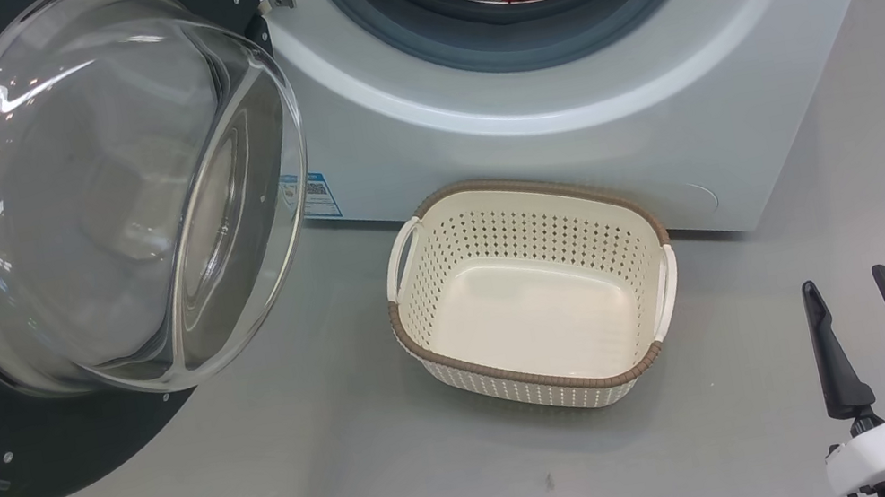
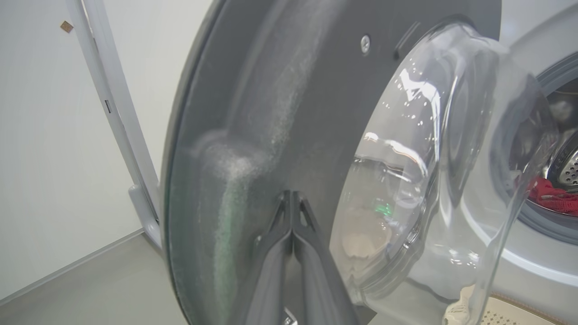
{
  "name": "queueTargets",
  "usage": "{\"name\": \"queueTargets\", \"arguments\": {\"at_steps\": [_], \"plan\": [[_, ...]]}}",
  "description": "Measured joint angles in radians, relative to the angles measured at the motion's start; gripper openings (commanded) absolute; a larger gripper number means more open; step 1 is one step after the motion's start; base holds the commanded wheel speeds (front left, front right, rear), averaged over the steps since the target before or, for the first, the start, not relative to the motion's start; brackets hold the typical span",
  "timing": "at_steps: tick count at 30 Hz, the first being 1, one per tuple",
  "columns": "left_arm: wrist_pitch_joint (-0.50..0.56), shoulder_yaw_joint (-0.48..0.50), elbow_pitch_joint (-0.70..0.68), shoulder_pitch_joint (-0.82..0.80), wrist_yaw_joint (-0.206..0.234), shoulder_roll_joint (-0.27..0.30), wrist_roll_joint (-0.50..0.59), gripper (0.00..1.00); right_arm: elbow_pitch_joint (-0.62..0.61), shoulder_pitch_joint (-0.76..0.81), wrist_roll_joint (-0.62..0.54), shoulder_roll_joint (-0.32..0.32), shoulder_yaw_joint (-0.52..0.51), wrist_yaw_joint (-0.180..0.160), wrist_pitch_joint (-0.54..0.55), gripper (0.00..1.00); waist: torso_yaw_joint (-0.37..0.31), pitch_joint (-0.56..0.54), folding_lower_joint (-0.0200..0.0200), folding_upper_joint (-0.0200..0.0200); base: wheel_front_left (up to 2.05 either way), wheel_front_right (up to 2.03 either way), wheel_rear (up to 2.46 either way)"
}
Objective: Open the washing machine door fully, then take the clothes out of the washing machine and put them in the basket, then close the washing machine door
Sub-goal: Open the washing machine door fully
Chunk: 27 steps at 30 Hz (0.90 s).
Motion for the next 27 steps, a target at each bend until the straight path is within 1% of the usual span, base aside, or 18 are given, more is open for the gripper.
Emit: {"name": "queueTargets", "arguments": {"at_steps": [9,17,20,27], "plan": [[-0.046,-0.026,-0.047,0.019,0.0,-0.04,0.005,0.0,0.0,0.0,-0.003,0.003,-0.003,0.008,0.0,1.0,-0.002,-0.004,0.0,0.0,0.0,0.0,0.0],[-0.056,-0.101,-0.104,0.082,-0.002,-0.054,0.045,0.0,0.0,-0.006,-0.004,0.001,-0.016,0.008,0.0,1.0,-0.005,-0.007,0.0,0.0,0.0,0.0,0.0],[-0.057,-0.128,-0.129,0.103,-0.011,-0.057,0.055,0.0,0.004,-0.012,-0.007,0.001,-0.01,0.017,0.0,1.0,-0.011,-0.01,0.0,0.0,0.0,0.0,0.0],[-0.057,-0.227,-0.173,0.146,-0.045,-0.063,0.081,0.0,0.006,-0.02,-0.015,0.005,0.002,0.018,0.0,1.0,-0.039,-0.016,0.0,0.0,0.0,0.0,0.0]]}}
